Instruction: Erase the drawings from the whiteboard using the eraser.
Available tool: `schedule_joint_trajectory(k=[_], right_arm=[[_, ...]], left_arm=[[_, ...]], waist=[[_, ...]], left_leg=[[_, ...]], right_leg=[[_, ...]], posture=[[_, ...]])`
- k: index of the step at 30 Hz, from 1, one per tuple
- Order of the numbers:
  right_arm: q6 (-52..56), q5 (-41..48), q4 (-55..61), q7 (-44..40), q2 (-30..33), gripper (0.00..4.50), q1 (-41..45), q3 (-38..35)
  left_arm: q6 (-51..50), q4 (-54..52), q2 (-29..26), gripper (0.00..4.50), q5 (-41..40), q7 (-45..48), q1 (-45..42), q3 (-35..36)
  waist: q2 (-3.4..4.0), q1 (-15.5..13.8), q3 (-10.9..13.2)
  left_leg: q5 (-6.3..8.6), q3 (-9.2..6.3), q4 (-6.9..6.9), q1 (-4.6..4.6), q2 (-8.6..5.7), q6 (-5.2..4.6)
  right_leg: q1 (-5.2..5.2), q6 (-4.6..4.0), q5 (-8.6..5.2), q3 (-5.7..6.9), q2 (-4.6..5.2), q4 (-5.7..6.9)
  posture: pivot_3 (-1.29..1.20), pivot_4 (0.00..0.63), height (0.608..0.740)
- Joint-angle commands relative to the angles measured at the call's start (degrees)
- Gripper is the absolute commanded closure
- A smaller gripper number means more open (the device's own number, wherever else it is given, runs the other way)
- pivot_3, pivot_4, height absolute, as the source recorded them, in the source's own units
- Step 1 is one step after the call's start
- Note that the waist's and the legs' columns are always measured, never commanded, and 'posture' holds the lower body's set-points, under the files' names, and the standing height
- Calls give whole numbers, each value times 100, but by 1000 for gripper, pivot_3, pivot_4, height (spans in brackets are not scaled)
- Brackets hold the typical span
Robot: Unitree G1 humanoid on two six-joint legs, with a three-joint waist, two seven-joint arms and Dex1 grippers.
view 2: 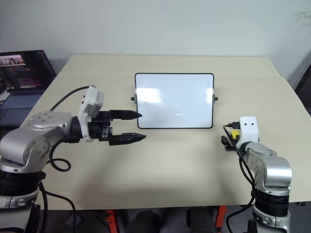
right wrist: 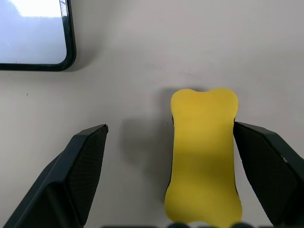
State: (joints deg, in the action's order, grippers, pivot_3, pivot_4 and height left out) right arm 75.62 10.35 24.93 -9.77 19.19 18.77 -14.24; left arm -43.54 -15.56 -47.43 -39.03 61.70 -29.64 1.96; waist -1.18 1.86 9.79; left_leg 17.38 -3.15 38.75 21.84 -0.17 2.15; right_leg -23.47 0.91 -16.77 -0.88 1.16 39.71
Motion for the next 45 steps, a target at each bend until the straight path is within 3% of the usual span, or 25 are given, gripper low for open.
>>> schedule_joint_trajectory(k=[1, 15, 27, 38, 45], right_arm=[[-25, 44, 195, 40, -10, 20, 103, -38], [-94, 47, 88, 87, -352, 20, 198, 284], [-342, -32, -197, -21, 0, 20, 96, 360], [-372, 9, -199, 1, 107, 20, 49, 261], [-174, 60, 101, 64, 108, 20, 193, -213]], left_arm=[[87, -134, -64, 0, -14, -12, -102, 162], [-3, -233, -128, 0, -73, -91, -77, 213], [-32, -293, -166, 0, -84, -123, 6, 270], [-8, -299, -186, 0, -64, -87, 44, 269], [159, -323, -198, 0, 200, -422, 366, 428]], waist=[[0, 0, 0], [0, 1, 0], [0, 0, 0], [0, 2, 0], [0, 5, 0]], left_leg=[[0, 0, 0, 0, 0, 0], [0, 0, 1, -2, 1, 0], [0, -1, 2, -2, 0, 0], [0, 1, 2, -2, 0, -1], [0, 1, 2, -2, -1, -1]], right_leg=[[0, 0, 0, 0, 0, 0], [0, 0, 0, 0, 0, 4], [0, 0, 0, 0, 0, 5], [0, 0, 0, -1, 0, 7], [0, 0, 0, -2, 0, 6]], posture=[[0, 150, 740], [0, 150, 740], [0, 150, 740], [0, 150, 740], [0, 150, 740]])
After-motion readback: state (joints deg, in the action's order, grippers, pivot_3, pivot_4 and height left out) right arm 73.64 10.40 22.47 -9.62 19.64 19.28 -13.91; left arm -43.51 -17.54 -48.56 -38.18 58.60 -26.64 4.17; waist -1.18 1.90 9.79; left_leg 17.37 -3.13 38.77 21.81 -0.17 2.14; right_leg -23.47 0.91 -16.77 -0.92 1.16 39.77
